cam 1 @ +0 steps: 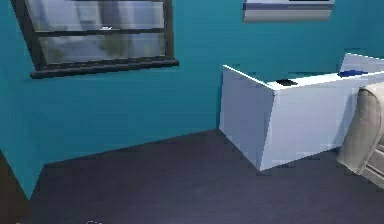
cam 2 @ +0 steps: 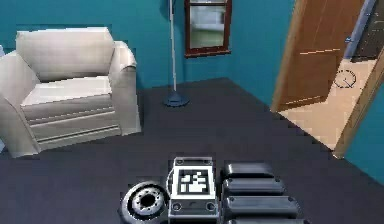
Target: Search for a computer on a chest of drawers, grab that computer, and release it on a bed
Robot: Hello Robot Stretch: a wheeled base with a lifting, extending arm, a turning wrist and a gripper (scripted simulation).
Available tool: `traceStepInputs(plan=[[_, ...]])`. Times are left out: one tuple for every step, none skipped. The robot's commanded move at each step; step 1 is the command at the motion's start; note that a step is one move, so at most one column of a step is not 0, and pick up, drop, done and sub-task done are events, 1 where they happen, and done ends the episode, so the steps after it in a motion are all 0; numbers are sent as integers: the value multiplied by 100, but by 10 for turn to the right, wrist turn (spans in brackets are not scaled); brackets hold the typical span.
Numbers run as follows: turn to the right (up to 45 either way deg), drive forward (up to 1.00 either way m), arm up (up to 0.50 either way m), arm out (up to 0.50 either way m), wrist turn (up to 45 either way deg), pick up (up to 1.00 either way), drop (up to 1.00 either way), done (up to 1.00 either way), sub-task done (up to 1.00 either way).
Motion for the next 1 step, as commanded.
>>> traceStepInputs(plan=[[0,45,0,0,0,0,0,0,0]])
